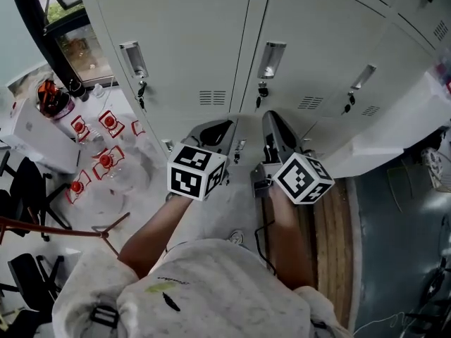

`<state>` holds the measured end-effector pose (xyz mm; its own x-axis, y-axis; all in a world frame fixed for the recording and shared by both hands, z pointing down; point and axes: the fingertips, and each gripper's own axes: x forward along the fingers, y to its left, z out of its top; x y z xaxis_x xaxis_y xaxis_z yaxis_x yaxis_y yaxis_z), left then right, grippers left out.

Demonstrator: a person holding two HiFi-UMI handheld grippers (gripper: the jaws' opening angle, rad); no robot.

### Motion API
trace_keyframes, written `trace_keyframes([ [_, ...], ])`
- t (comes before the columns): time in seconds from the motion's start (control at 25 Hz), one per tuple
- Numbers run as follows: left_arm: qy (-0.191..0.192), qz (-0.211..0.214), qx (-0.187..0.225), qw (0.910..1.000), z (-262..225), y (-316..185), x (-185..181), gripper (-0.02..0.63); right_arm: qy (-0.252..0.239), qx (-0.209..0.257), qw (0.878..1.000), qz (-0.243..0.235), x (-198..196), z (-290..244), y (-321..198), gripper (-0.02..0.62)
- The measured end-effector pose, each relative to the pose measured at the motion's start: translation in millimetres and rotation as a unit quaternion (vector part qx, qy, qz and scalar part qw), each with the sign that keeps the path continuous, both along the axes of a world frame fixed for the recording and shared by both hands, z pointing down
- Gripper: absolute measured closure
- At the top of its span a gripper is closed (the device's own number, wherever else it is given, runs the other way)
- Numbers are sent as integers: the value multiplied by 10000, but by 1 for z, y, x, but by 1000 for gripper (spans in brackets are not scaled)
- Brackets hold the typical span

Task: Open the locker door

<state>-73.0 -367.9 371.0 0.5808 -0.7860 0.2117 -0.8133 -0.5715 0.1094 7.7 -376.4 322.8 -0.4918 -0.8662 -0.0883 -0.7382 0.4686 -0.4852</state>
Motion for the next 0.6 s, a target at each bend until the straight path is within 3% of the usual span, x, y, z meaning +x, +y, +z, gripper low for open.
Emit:
trace_keyframes([
  [0.24, -74, -343, -5, 9994, 0, -11, -4, 600, -598, -184, 9972, -401, 3, 0, -21, 585],
  [0.36, -116, -479, -21, 9988, 3, -14, -4, 600, -1016, -253, 9918, -734, 1, -2, -29, 509],
  [0.6, -135, -803, -30, 9967, 4, -19, -6, 600, -1642, -474, 9793, -1084, 4, -1, -44, 509],
])
